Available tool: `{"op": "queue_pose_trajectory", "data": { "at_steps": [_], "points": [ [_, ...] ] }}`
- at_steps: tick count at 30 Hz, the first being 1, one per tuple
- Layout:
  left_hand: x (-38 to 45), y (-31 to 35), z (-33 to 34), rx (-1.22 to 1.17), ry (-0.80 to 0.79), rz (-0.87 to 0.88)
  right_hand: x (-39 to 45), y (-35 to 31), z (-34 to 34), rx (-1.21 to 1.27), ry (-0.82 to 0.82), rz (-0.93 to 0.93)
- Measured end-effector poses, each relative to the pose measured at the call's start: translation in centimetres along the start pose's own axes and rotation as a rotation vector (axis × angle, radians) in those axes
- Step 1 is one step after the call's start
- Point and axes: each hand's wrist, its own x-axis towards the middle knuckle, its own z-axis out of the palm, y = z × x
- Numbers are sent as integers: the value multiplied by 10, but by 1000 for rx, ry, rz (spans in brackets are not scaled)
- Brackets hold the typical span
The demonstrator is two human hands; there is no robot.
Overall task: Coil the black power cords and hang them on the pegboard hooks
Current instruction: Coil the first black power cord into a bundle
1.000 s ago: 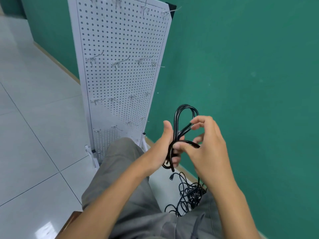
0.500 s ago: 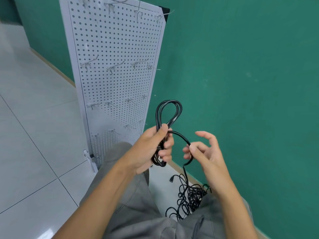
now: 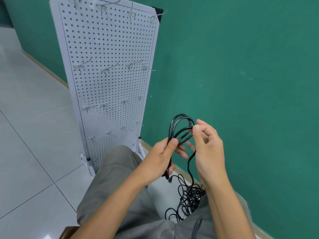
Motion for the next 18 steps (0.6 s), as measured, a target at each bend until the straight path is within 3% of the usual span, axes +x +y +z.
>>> {"op": "queue_pose_trajectory", "data": {
  "at_steps": [7,18],
  "points": [
    [-1,-1,10,64,-12,-26,10,-7,4,-85,-5,-23],
    [0,-8,-1,93,-79,-31,11,4,2,23,-121,77]
  ]
}}
